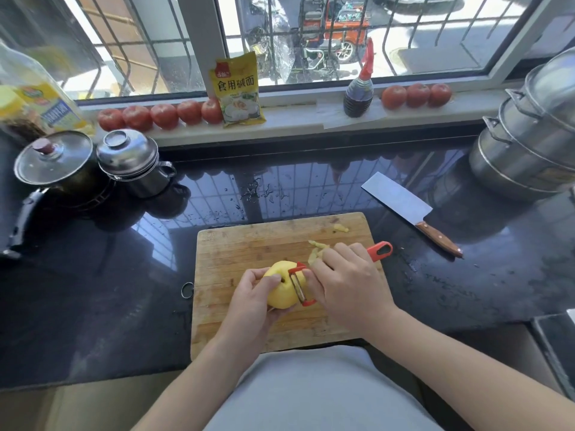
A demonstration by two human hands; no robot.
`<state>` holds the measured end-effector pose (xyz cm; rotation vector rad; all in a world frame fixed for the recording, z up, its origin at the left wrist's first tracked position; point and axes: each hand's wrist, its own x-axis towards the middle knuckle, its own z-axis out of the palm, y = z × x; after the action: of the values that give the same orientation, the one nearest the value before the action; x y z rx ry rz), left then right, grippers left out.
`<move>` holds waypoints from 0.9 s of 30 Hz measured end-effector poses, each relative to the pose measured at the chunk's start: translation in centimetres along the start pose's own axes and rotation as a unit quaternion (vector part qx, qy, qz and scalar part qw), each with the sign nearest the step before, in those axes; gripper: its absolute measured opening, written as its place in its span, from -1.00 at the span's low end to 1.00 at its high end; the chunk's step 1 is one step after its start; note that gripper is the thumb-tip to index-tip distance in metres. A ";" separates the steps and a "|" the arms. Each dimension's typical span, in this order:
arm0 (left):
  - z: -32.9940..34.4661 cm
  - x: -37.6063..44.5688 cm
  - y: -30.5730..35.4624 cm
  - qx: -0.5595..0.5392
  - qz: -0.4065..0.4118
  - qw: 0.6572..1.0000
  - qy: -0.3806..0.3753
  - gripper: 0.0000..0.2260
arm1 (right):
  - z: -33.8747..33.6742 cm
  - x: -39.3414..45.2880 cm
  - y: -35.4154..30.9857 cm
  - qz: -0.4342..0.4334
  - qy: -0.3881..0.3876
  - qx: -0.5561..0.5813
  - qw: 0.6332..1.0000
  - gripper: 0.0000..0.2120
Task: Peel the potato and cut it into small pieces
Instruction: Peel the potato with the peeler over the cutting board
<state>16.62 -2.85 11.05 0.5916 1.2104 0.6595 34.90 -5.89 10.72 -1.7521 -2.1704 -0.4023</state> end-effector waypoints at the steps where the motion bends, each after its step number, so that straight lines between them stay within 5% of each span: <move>1: 0.0 0.0 -0.1 0.003 -0.001 1.000 -0.003 -0.86 | 0.2 0.0 0.2 0.005 0.011 0.006 1.000 -0.63; 5: -0.2 0.0 -0.5 0.013 -0.008 1.000 -0.010 -0.84 | 2.0 0.0 2.4 0.019 0.003 -0.018 1.000 -0.60; 11: -0.2 -0.3 -0.6 -0.009 -0.022 0.999 -0.030 -0.79 | 4.4 -0.7 5.9 0.164 -0.172 -0.104 0.966 -0.59; 15: -0.4 -0.2 -0.6 -0.077 -0.052 0.995 -0.027 -0.78 | 4.9 -1.4 6.3 0.188 -0.319 -0.140 0.918 -0.60; 19: -0.3 -0.3 -0.3 -0.147 -0.076 0.986 -0.018 -0.76 | 4.9 -1.4 5.6 0.205 -0.252 -0.152 0.934 -0.61; 24: -0.3 -0.5 -0.2 -0.175 -0.099 0.979 -0.016 -0.76 | 5.1 -1.5 5.8 0.230 -0.332 -0.123 0.907 -0.69; 27: -0.2 -0.2 -0.4 -0.134 -0.078 0.988 -0.009 -0.76 | 4.8 -1.8 5.2 0.175 -0.225 -0.062 0.957 -0.58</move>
<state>16.44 -3.22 10.83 0.2737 1.1152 0.6692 40.04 -4.46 5.73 -2.4399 -2.0741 -0.0518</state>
